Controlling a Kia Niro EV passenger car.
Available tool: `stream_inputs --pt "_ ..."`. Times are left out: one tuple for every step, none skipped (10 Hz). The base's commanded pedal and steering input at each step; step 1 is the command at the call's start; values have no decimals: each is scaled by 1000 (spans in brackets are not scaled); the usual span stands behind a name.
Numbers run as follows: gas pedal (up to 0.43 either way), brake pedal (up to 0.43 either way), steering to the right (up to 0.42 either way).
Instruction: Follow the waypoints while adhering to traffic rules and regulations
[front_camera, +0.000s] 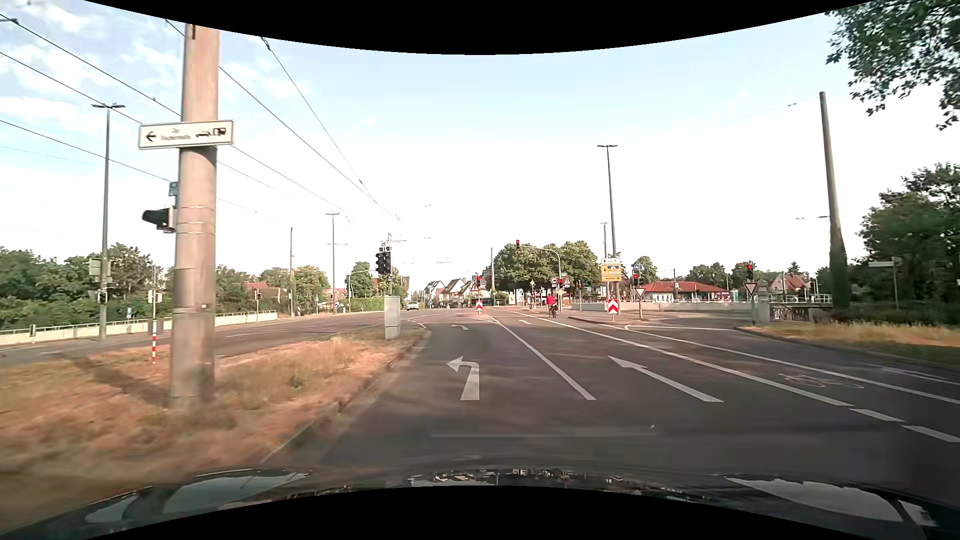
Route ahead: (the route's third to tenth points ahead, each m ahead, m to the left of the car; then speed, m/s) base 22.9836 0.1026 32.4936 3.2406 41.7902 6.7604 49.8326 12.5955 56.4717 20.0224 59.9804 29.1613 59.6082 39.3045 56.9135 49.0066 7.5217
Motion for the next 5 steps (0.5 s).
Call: stream_inputs --pt "0 146 -16" --pt "0 152 -16" --pt "0 159 -16" --pt "0 159 -16" --pt "0 165 -16"
